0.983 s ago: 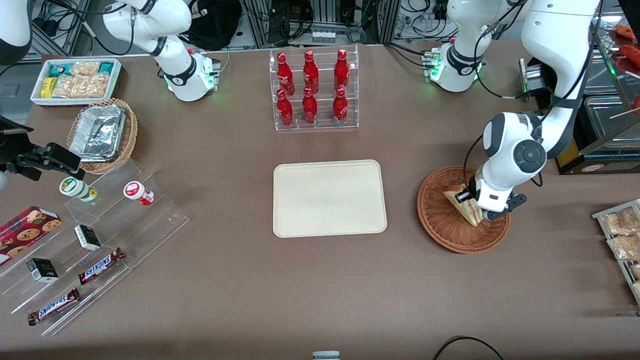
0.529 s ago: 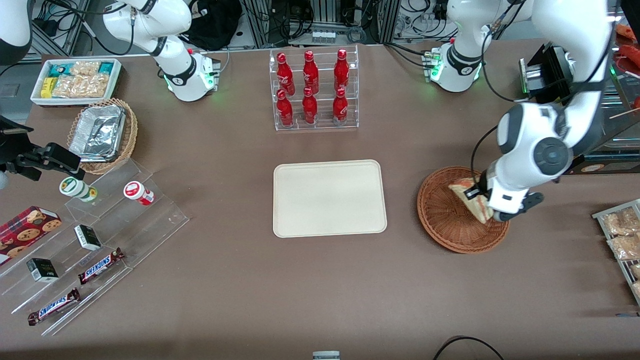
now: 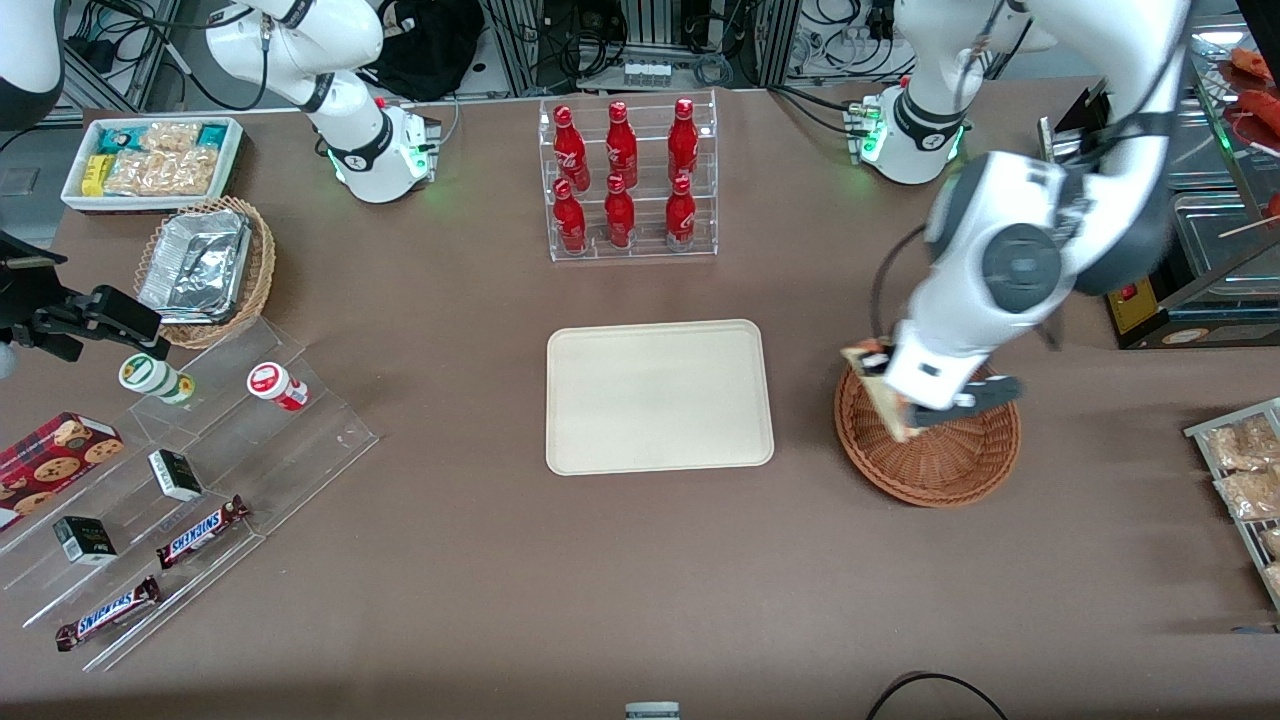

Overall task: Place sandwich from basket to tray
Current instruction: 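Lift the sandwich and carry it with the left gripper to the cream tray, then lower the sandwich onto the tray and open the left gripper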

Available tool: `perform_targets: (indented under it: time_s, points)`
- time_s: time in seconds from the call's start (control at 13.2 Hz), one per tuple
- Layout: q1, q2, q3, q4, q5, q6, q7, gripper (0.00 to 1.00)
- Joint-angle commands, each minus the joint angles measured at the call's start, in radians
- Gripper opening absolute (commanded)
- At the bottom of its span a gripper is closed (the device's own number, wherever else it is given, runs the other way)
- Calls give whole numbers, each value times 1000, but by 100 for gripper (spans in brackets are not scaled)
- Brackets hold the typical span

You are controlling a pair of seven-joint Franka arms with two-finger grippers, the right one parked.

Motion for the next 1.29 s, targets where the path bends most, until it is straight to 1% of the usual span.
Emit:
perform_targets:
  time_s: [0.0, 0.15, 0.38, 0.53, 0.68, 0.91, 1.13, 1.21]
  points:
    - [-101, 86, 11, 87, -5, -21, 7, 9]
    - [-169, 137, 11, 90, -8, -7, 4, 10]
    - [-264, 244, 11, 159, -14, 70, -25, 10]
    - [-292, 351, 9, 250, -42, 137, -113, 10]
    - [-353, 433, 12, 307, -37, 179, -135, 9]
    - [-391, 481, 11, 308, -33, 291, -128, 10]
    - [-405, 501, 12, 303, -20, 295, -115, 10]
    - [-418, 505, 12, 303, -10, 295, -115, 12]
